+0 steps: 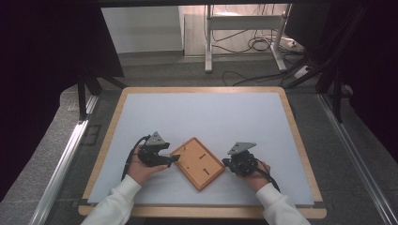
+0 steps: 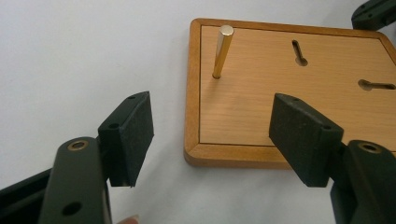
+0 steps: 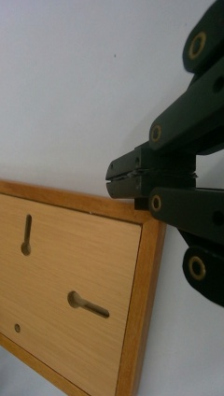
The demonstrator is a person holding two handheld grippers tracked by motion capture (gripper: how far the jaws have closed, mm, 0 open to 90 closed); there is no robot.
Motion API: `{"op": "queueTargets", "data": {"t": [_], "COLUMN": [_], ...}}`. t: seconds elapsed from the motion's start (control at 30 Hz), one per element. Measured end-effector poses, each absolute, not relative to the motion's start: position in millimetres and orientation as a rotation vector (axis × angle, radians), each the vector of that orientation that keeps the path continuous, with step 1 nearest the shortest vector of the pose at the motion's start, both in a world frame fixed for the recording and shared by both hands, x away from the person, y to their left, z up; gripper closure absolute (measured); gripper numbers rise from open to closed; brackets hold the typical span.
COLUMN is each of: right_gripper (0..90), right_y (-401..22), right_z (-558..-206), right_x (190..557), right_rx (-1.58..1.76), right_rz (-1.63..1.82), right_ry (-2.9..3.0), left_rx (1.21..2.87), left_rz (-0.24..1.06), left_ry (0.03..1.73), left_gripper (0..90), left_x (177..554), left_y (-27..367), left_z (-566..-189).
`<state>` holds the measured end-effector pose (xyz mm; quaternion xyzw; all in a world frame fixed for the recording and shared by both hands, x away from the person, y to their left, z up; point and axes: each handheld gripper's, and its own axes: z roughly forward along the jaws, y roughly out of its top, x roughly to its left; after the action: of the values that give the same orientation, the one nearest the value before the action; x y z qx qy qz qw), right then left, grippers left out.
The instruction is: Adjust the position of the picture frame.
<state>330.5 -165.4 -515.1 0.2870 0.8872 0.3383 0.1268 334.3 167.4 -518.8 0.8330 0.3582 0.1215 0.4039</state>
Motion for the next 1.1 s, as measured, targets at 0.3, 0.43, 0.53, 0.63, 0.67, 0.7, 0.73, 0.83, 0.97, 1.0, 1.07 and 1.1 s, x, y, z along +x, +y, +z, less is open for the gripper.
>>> {"op": "queueTargets", "data": {"t": [0.3,0.43,0.53,0.63,0.67,0.7,0.73,0.83,0.97,1.0,1.07,1.1], "right_gripper": [90.0,90.0,90.0,90.0,90.0,90.0,90.0,90.0,90.0,90.0,90.0,90.0], "right_y": [-164.4,-161.3,-159.4,-155.2,-155.2,-153.6,-149.9,-146.4,-143.0,-142.4,-139.8,-139.8], "right_z": [-515.6,-515.4,-515.5,-515.4,-515.4,-515.3,-515.0,-514.7,-514.9,-515.2,-515.8,-515.8], "right_x": [322.2,311.6,307.0,299.3,299.3,297.5,294.0,291.0,287.6,286.8,284.2,284.2], "right_rx": [0.849,0.829,0.828,0.824,0.824,0.824,0.811,0.791,0.783,0.783,0.783,0.783], "right_rz": [0.971,0.964,0.965,0.966,0.966,0.967,0.971,0.971,0.984,0.992,1.007,1.007], "right_ry": [2.587,2.595,2.599,2.612,2.612,2.613,2.614,2.628,2.653,2.655,2.674,2.674], "left_rx": [2.102,2.102,2.101,2.105,2.105,2.105,2.105,2.105,2.105,2.105,2.107,2.107], "left_rz": [0.311,0.308,0.309,0.308,0.308,0.308,0.309,0.309,0.311,0.312,0.314,0.315], "left_ry": [0.910,0.912,0.913,0.912,0.912,0.912,0.912,0.912,0.912,0.911,0.909,0.907], "left_gripper": [30.9,30.9,30.9,30.9,30.9,30.9,30.9,30.9,30.9,30.9,31.1,31.1], "left_x": [334.9,335.0,334.9,335.1,335.1,335.2,335.2,335.1,334.7,334.6,334.6,334.7], "left_y": [169.0,169.5,169.9,169.8,169.8,169.8,169.8,169.9,169.6,169.5,169.5,169.6], "left_z": [-519.8,-520.0,-520.0,-520.5,-520.5,-520.6,-520.6,-520.5,-520.4,-520.4,-520.4,-520.4]}}
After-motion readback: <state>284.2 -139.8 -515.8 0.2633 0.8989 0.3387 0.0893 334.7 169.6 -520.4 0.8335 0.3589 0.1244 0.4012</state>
